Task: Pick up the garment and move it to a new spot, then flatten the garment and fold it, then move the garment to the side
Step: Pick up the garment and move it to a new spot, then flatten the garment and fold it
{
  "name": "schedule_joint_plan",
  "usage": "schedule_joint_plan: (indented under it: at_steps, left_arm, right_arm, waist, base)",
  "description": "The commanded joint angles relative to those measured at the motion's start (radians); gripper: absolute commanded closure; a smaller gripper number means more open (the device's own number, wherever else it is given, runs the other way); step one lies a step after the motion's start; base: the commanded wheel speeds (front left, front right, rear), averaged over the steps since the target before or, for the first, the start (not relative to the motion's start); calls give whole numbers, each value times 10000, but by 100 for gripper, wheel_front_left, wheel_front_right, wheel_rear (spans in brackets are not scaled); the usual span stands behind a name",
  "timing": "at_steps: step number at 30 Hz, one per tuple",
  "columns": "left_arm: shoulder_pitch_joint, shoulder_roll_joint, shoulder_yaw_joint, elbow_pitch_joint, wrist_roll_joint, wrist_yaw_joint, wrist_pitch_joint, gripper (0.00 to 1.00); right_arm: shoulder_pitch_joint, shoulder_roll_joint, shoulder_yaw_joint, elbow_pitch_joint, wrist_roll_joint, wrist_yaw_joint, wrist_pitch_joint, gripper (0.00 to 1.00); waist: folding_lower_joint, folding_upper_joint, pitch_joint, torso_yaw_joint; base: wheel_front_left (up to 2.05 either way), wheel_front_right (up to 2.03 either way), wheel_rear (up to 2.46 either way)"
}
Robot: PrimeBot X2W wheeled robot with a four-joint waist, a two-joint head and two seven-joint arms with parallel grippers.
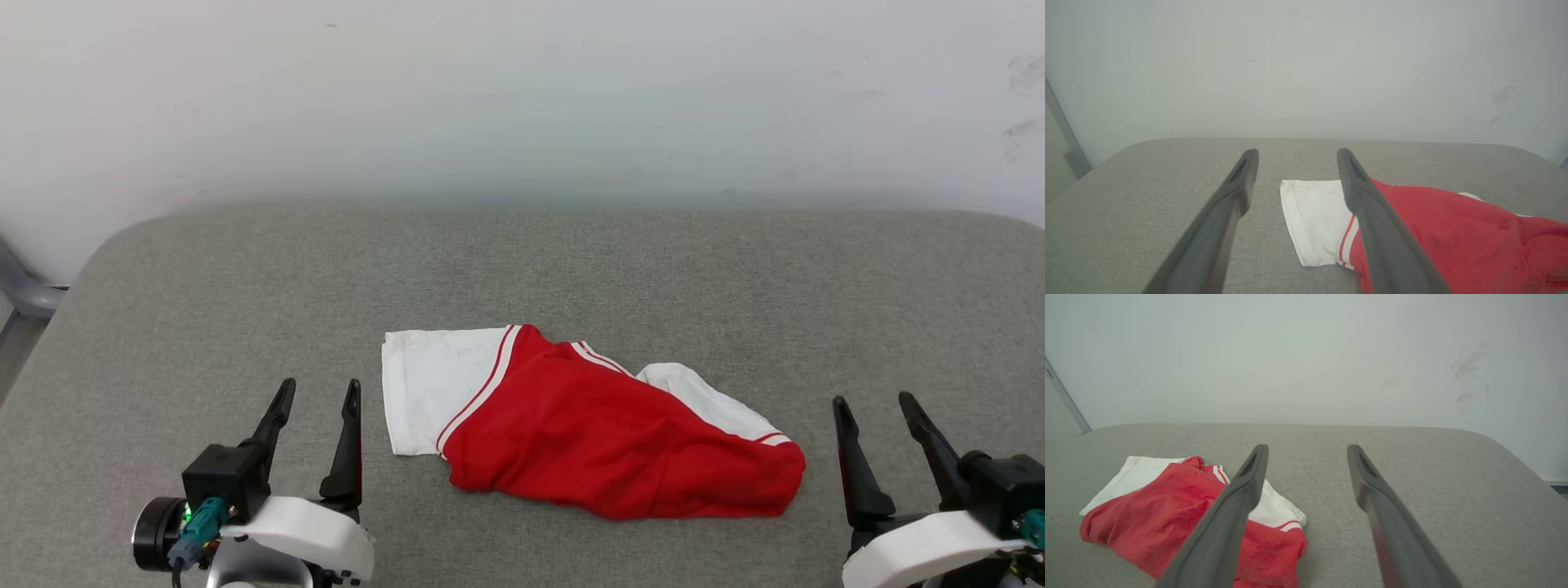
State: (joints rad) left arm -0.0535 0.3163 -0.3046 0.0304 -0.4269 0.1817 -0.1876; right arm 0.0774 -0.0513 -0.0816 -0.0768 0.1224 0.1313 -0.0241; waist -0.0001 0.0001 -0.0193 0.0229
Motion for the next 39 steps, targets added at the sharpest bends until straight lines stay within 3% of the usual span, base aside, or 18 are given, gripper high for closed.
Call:
schedule_joint_plan:
  at_steps: [1, 15, 19, 23, 24, 28, 35, 39]
  left_arm:
    - [151, 85, 19, -96, -11, 53, 38, 0]
    - [41, -16, 8, -222, -261, 76, 67, 0]
    - [-181, -136, -4, -216, -249, 102, -58, 0]
    - [-417, -264, -16, -173, -248, 73, -208, 0]
    - [-612, -351, -51, -101, -245, 33, -308, 0]
    - [-903, -521, -108, 32, -237, -65, -443, 0]
    - [-1371, -772, -153, 318, -263, -248, -621, 0]
    - [-1526, -913, -133, 521, -246, -318, -696, 0]
  right_arm:
    - [109, 15, -12, -41, 31, -10, 29, 0]
    - [-215, 17, -853, 622, 54, -10, 305, 0]
    - [-608, 15, -1233, 1228, 497, -9, 1112, 0]
    - [-1368, -291, -1249, 1772, 781, -10, 2635, 0]
    - [-2059, -798, -809, 2042, 1211, -9, 3757, 0]
    - [-2939, -1664, 141, 2302, 1648, -10, 5009, 0]
    - [-3992, -2868, 2070, 3274, 2300, -12, 6595, 0]
    - [-4102, -3206, 2917, 4013, 2824, -9, 7285, 0]
  waist:
    - [1, -1, 9, -17]
    - [1, -1, 274, 298]
    - [1, -1, 685, 540]
    - [1, -1, 1126, 781]
    - [1, -1, 1427, 986]
    - [1, -1, 1790, 1229]
    - [1, -1, 2380, 1599]
    - [1, -1, 2573, 1689]
  base:
    - [0, 0, 0]
    - [0, 0, 0]
    - [0, 0, 0]
    - [0, 0, 0]
    - [0, 0, 0]
    - [0, 0, 0]
    - [0, 0, 0]
    - [0, 0, 0]
